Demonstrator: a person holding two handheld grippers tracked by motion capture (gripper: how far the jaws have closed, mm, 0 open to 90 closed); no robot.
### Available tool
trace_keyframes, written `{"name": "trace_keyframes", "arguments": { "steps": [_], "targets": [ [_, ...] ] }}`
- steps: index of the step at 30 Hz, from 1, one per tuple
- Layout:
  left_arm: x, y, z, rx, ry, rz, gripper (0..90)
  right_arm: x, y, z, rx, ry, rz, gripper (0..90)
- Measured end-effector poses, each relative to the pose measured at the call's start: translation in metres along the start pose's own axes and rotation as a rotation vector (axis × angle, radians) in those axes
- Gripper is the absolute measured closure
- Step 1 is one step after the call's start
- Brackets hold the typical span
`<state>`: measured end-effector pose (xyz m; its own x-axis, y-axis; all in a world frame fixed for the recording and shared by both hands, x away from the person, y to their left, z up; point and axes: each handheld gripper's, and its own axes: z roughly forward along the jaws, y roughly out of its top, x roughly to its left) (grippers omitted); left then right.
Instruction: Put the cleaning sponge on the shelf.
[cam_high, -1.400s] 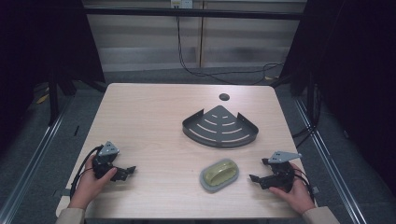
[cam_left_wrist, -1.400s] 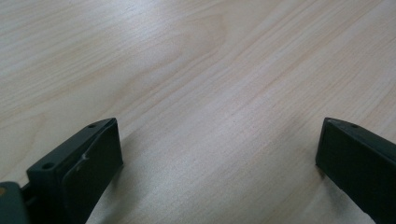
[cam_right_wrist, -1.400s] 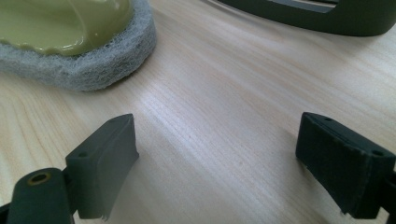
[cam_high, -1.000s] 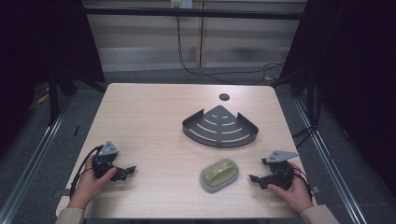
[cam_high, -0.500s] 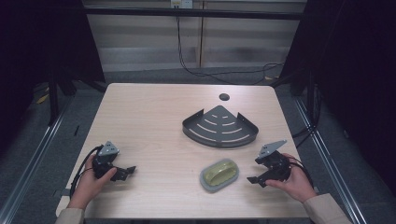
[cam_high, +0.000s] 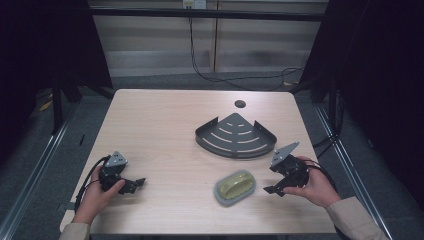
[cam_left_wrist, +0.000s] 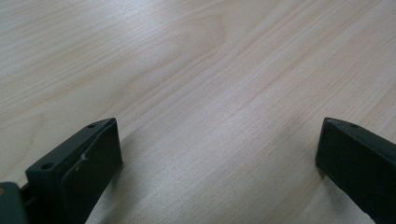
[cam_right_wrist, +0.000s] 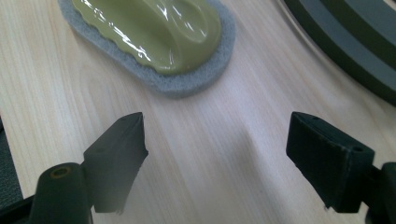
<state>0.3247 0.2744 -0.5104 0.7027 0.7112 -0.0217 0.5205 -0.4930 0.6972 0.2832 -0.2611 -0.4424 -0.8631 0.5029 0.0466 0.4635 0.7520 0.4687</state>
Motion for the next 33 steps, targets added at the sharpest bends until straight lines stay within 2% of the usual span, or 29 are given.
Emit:
{"name": "trace_keyframes", "arguments": {
  "steps": [6, 8, 12, 14, 15, 16, 19, 20, 24, 25, 28, 30, 33],
  "targets": [
    [0.000, 0.000, 0.000, 0.000, 0.000, -0.001, 0.0, 0.002, 0.017, 0.001, 0.019, 0.010, -0.050, 20.0],
    [0.000, 0.000, 0.000, 0.000, 0.002, 0.000, 0.0, 0.004, 0.025, 0.002, 0.051, 0.019, -0.071, 20.4],
    [0.000, 0.000, 0.000, 0.000, 0.000, -0.001, 0.0, 0.003, 0.032, 0.004, 0.073, 0.032, -0.098, 20.6],
    [0.000, 0.000, 0.000, -0.001, 0.002, -0.001, 0.0, 0.003, 0.035, 0.005, 0.102, 0.032, -0.096, 20.7],
    [0.000, 0.000, 0.000, -0.001, 0.002, -0.001, 0.0, 0.002, 0.037, 0.006, 0.098, 0.031, -0.109, 20.6],
    [0.000, 0.000, 0.000, -0.001, 0.002, -0.001, 0.0, 0.002, 0.038, 0.006, 0.099, 0.036, -0.097, 20.6],
    [0.000, 0.000, 0.000, -0.001, 0.002, -0.001, 0.0, 0.001, 0.042, 0.005, 0.111, 0.048, -0.102, 20.7],
    [0.000, 0.000, 0.000, 0.000, 0.000, 0.000, 0.0, 0.001, 0.043, 0.005, 0.112, 0.042, -0.118, 20.7],
    [0.000, 0.000, 0.000, -0.001, 0.002, -0.001, 0.0, 0.002, 0.049, 0.002, 0.123, 0.039, -0.130, 20.7],
    [0.000, 0.000, 0.000, 0.000, 0.000, 0.000, 0.0, 0.003, 0.052, 0.000, 0.121, 0.053, -0.138, 20.8],
    [0.000, 0.000, 0.000, 0.001, 0.000, 0.000, 0.0, 0.003, 0.055, 0.000, 0.136, 0.057, -0.142, 20.8],
    [0.000, 0.000, 0.000, 0.000, 0.000, 0.000, 0.0, 0.004, 0.058, 0.001, 0.144, 0.060, -0.168, 21.1],
    [0.000, 0.000, 0.000, -0.001, 0.002, 0.000, 0.0, 0.006, 0.064, -0.001, 0.151, 0.069, -0.177, 21.9]
  ]
}}
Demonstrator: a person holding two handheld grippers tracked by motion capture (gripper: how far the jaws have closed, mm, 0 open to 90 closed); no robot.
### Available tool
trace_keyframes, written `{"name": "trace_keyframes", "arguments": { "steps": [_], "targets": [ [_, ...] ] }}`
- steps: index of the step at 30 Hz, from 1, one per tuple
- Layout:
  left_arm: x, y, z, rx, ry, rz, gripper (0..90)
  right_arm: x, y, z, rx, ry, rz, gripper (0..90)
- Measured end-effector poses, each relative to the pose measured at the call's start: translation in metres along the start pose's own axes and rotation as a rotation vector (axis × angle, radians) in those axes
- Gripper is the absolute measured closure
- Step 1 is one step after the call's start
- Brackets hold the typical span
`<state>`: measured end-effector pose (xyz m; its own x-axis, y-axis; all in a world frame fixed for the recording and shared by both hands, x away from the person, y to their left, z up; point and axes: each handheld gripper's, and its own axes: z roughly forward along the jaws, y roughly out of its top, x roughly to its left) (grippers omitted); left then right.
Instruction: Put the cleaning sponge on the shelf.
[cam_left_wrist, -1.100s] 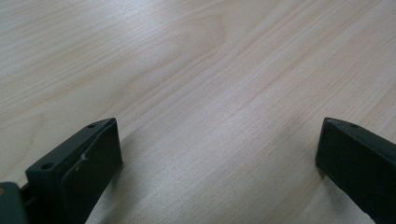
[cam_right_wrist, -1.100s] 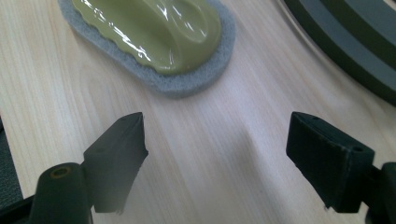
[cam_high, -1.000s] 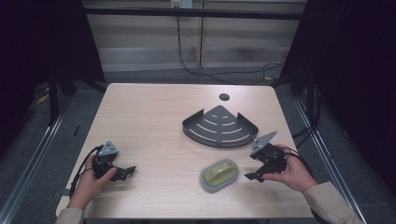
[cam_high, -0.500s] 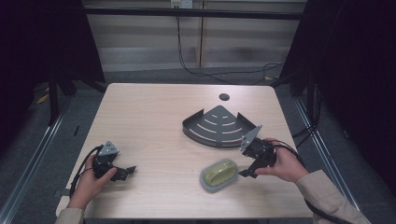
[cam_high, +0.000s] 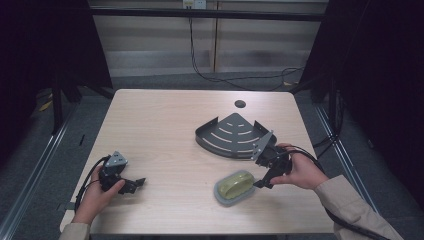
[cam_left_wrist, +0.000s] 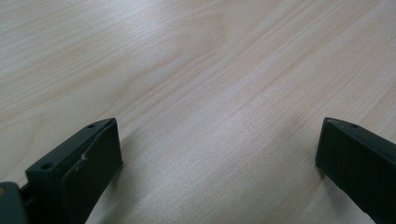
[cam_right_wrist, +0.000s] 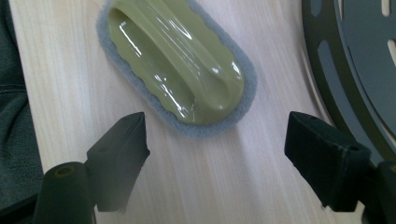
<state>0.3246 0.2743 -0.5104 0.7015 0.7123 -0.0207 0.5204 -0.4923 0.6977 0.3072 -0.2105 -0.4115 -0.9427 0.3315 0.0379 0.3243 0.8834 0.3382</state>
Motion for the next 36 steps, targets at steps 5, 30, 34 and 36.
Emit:
{"name": "trace_keyframes", "arguments": {
  "steps": [5, 30, 34, 36],
  "targets": [
    [0.000, 0.000, 0.000, 0.000, -0.002, 0.000, 0.0, 0.002, 0.012, -0.002, 0.007, 0.010, -0.032, 22.2],
    [0.000, 0.000, 0.000, -0.004, 0.000, -0.002, 0.0, 0.007, 0.043, 0.015, 0.076, 0.035, -0.139, 30.8],
    [0.000, 0.000, 0.000, -0.005, 0.000, -0.006, 0.0, 0.008, 0.046, 0.020, 0.089, 0.053, -0.168, 35.3],
    [0.000, 0.000, 0.000, -0.004, -0.001, -0.006, 0.0, 0.009, 0.047, 0.021, 0.097, 0.052, -0.167, 36.1]
  ]
}}
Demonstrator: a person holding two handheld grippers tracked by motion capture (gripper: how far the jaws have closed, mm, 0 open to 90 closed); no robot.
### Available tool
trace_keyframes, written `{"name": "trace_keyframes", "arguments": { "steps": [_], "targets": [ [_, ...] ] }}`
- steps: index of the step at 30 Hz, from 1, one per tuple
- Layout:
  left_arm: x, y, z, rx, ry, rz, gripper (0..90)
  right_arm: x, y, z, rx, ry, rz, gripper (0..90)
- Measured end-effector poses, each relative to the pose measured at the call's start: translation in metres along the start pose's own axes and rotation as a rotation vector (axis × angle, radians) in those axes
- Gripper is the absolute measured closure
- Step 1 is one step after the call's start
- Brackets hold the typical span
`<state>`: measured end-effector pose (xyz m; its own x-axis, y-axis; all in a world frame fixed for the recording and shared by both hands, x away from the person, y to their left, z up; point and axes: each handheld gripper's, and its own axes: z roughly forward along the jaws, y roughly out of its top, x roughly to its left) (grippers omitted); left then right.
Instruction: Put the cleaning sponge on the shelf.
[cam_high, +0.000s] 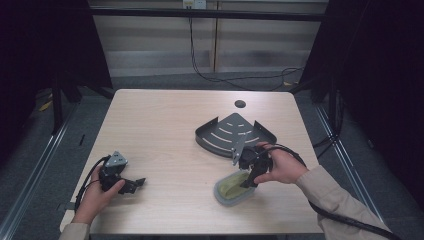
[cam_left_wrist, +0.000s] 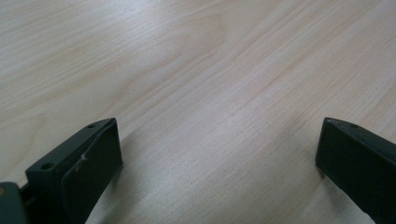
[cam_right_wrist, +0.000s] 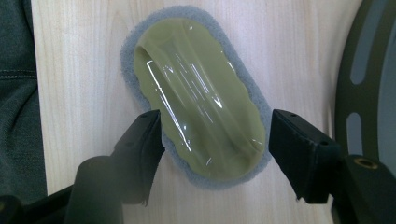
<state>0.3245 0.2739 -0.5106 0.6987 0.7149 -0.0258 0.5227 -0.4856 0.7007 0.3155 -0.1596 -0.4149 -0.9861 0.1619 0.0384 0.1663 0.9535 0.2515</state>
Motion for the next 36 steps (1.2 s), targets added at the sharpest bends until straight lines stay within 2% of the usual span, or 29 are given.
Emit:
{"name": "trace_keyframes", "arguments": {
  "steps": [1, 3, 4, 5, 10, 15, 16, 17, 18, 20, 24, 25, 28, 30, 31, 35, 36],
  "targets": [
    [0.000, 0.000, 0.000, -0.001, 0.002, 0.000, 0.0, -0.001, 0.001, 0.002, -0.009, 0.002, -0.016, 37.2],
    [0.000, 0.000, 0.000, -0.001, 0.001, -0.001, 0.0, 0.000, 0.003, 0.003, 0.005, 0.007, -0.017, 38.7],
    [0.000, 0.000, 0.000, 0.000, 0.003, 0.004, 0.0, -0.002, 0.004, 0.005, -0.009, 0.003, -0.040, 39.2],
    [0.000, 0.000, 0.000, 0.000, 0.000, 0.000, 0.0, -0.001, 0.005, 0.006, -0.003, 0.009, -0.029, 40.1],
    [0.000, 0.000, 0.000, 0.000, 0.000, 0.000, 0.0, -0.003, 0.008, 0.010, -0.002, 0.014, -0.058, 43.6],
    [0.000, 0.000, 0.000, 0.004, 0.002, 0.006, 0.0, -0.004, 0.008, 0.015, 0.009, 0.018, -0.064, 46.1],
    [0.000, 0.000, 0.000, 0.005, 0.002, 0.007, 0.0, -0.002, 0.008, 0.015, 0.030, 0.023, -0.035, 46.8],
    [0.000, 0.000, 0.000, 0.005, 0.000, 0.007, 0.0, -0.003, 0.009, 0.017, 0.021, 0.020, -0.053, 48.1],
    [0.000, 0.000, 0.000, 0.005, 0.001, 0.007, 0.0, -0.004, 0.009, 0.019, 0.037, 0.021, -0.067, 51.8],
    [0.000, 0.000, 0.000, 0.005, 0.001, 0.007, 0.0, -0.002, 0.009, 0.019, 0.055, 0.019, -0.050, 53.1],
    [0.000, 0.000, 0.000, 0.005, 0.001, 0.007, 0.0, -0.004, 0.009, 0.021, 0.072, 0.015, -0.063, 58.1],
    [0.000, 0.000, 0.000, 0.005, 0.002, 0.007, 0.0, -0.003, 0.009, 0.021, 0.080, 0.015, -0.048, 58.3],
    [0.000, 0.000, 0.000, 0.005, 0.001, 0.006, 0.0, -0.005, 0.009, 0.023, 0.071, 0.021, -0.073, 60.1],
    [0.000, 0.000, 0.000, 0.005, 0.001, 0.006, 0.0, -0.005, 0.009, 0.023, 0.072, 0.022, -0.073, 60.7],
    [0.000, 0.000, 0.000, 0.005, 0.001, 0.006, 0.0, -0.004, 0.010, 0.022, 0.082, 0.026, -0.053, 62.5],
    [0.000, 0.000, 0.000, 0.005, 0.001, 0.006, 0.0, -0.006, 0.010, 0.023, 0.077, 0.039, -0.070, 69.6],
    [0.000, 0.000, 0.000, 0.004, 0.001, 0.006, 0.0, -0.006, 0.010, 0.022, 0.084, 0.046, -0.054, 70.0]
  ]
}}
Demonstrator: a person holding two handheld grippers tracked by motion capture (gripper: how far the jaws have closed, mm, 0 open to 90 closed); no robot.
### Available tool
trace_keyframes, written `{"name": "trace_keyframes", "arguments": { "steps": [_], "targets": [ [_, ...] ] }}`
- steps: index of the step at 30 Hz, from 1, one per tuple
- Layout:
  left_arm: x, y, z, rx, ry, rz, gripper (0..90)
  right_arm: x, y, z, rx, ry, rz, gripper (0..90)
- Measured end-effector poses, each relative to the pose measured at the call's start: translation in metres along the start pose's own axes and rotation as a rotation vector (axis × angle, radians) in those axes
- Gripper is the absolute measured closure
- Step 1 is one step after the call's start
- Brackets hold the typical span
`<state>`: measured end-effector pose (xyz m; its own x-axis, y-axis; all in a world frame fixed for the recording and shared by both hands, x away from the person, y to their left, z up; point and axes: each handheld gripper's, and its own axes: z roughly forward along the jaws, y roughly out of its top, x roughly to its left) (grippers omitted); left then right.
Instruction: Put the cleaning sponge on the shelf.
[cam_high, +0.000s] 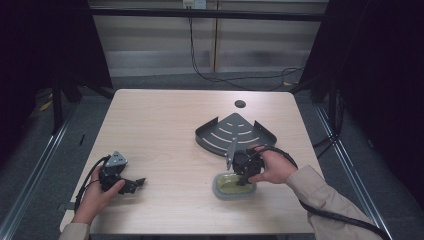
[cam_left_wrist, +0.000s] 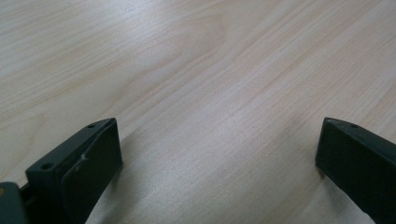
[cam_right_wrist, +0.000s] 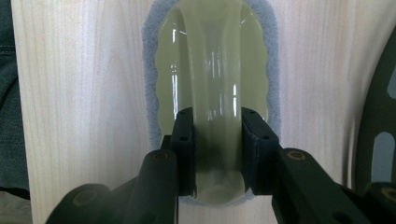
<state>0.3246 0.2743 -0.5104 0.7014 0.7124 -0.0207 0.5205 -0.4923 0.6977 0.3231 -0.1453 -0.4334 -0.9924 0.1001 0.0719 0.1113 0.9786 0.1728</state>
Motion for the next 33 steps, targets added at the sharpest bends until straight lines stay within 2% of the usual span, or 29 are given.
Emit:
{"name": "trace_keyframes", "arguments": {
  "steps": [3, 4, 6, 10, 12, 14, 17, 18, 21, 22, 25, 28, 30, 33],
  "targets": [
    [0.000, 0.000, 0.000, 0.000, 0.000, 0.000, 0.0, 0.000, -0.001, 0.000, 0.003, 0.012, -0.002, 70.1],
    [0.000, 0.000, 0.000, 0.000, 0.000, 0.000, 0.0, 0.000, -0.001, -0.001, -0.003, 0.016, 0.018, 70.2],
    [0.000, 0.000, 0.000, 0.000, 0.000, 0.001, 0.0, -0.001, -0.001, -0.002, -0.007, 0.018, 0.019, 70.2],
    [0.000, 0.000, 0.000, 0.000, 0.000, 0.000, 0.0, -0.003, -0.003, -0.008, -0.015, 0.021, 0.051, 70.3],
    [0.000, 0.000, 0.000, -0.005, 0.001, -0.006, 0.0, -0.003, -0.005, -0.012, -0.017, 0.028, 0.085, 70.3],
    [0.000, 0.000, 0.000, -0.005, 0.000, -0.007, 0.0, -0.005, -0.007, -0.016, -0.023, 0.018, 0.087, 70.4],
    [0.000, 0.000, 0.000, -0.005, 0.000, -0.006, 0.0, -0.005, -0.009, -0.023, -0.019, 0.024, 0.142, 70.4],
    [0.000, 0.000, 0.000, -0.005, 0.000, -0.007, 0.0, -0.007, -0.011, -0.028, -0.033, 0.019, 0.160, 70.4],
    [0.000, 0.000, 0.000, -0.005, -0.001, -0.006, 0.0, -0.009, -0.013, -0.031, -0.039, 0.023, 0.188, 70.4],
    [0.000, 0.000, 0.000, -0.005, -0.001, -0.006, 0.0, -0.009, -0.014, -0.034, -0.026, 0.020, 0.213, 70.4],
    [0.000, 0.000, 0.000, -0.005, -0.001, -0.006, 0.0, -0.011, -0.015, -0.037, -0.033, 0.022, 0.224, 70.4],
    [0.000, 0.000, 0.000, -0.005, -0.001, -0.006, 0.0, -0.013, -0.017, -0.041, -0.039, 0.024, 0.250, 70.4],
    [0.000, 0.000, 0.000, -0.004, 0.000, -0.002, 0.0, -0.015, -0.018, -0.045, -0.032, 0.029, 0.284, 70.4],
    [0.000, 0.000, 0.000, -0.004, 0.000, -0.002, 0.0, -0.016, -0.019, -0.049, -0.039, 0.026, 0.295, 70.5]
  ]
}}
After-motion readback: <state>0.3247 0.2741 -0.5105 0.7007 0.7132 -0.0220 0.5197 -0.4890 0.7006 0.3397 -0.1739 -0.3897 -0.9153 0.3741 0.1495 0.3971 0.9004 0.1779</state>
